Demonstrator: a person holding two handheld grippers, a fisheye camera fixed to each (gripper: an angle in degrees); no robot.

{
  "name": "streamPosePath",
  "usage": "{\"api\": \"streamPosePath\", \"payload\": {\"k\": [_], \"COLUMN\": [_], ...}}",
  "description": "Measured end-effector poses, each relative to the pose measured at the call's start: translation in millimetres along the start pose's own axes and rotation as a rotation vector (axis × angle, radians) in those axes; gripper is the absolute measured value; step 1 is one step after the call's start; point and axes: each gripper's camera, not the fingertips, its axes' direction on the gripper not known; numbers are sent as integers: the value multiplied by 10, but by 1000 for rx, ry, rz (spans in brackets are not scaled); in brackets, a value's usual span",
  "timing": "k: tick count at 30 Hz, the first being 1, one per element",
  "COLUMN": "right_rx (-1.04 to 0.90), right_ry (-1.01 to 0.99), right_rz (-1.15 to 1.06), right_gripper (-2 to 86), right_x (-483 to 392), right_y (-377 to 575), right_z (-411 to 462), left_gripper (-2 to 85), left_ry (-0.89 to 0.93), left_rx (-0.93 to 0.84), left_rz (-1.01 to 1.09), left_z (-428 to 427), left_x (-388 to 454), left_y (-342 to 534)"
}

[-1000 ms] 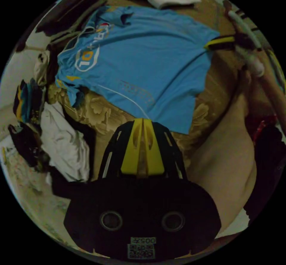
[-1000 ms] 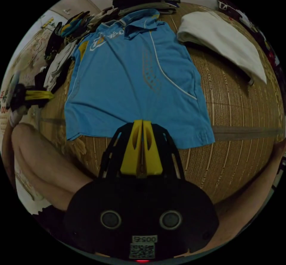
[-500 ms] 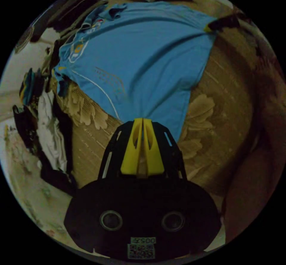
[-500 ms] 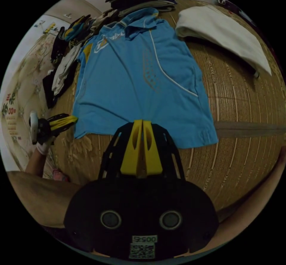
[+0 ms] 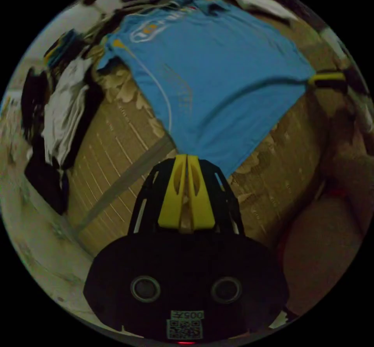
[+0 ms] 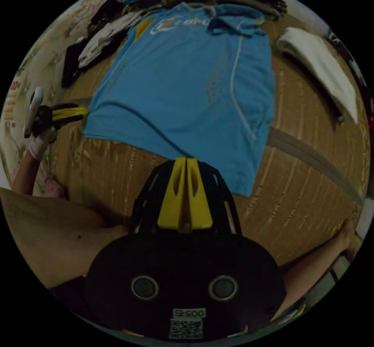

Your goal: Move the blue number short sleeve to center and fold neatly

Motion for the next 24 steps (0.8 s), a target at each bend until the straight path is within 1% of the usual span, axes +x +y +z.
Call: {"api": "streamPosePath", "payload": {"k": [2,3,5,6,7,8,9,11,13,15,17,18,19,20,21,22,24], "right_rx": [75,113,155,175,193,201,213,230,247,258,266,270,269,269,269,268,272], "right_ry": [-28,-34,-30,-18,-5,-2,-5,-22,-63,-100,-146,-174,-198,-209,-232,-258,-292], "right_rz": [23,47,80,98,115,124,139,159,179,189,193,192,189,186,180,169,151], "right_gripper": [-10,-10,-10,-10,-10,-10,-10,-10,-10,-10,-10,-10,-10,-10,-10,-10,-10], "right_x": [106,196,342,438,531,575,658,772,894,967,1032,1075,1118,1138,1182,1225,1279], "right_y": [1,-13,-58,-104,-159,-189,-254,-363,-508,-608,-706,-775,-849,-887,-973,-1076,-1271], "right_z": [-275,-467,-754,-939,-1114,-1195,-1340,-1532,-1730,-1843,-1937,-1994,-2047,-2072,-2125,-2180,-2272], "left_gripper": [-6,-6,-6,-6,-6,-6,-6,-6,-6,-7,-7,-7,-7,-7,-7,-7,-7], "left_ry": [91,104,120,119,119,137,153,217,246,254,207,199,229,307,338,349,276], "left_rx": [140,178,335,374,454,536,573,695,734,689,575,557,543,548,539,495,411], "left_rz": [-155,-190,-295,-314,-337,-333,-325,-299,-281,-238,-191,-187,-175,-117,-85,-45,-17], "left_z": [-375,-490,-1087,-1270,-1668,-2078,-2275,-2930,-3215,-3331,-3334,-3331,-3341,-3364,-3371,-3371,-3360], "left_x": [-292,-380,-795,-903,-1096,-1242,-1297,-1405,-1385,-1320,-1220,-1200,-1175,-1144,-1126,-1088,-1036], "left_y": [182,222,284,270,211,116,58,-217,-485,-854,-1379,-1500,-1729,-1973,-2102,-2373,-2783]}}
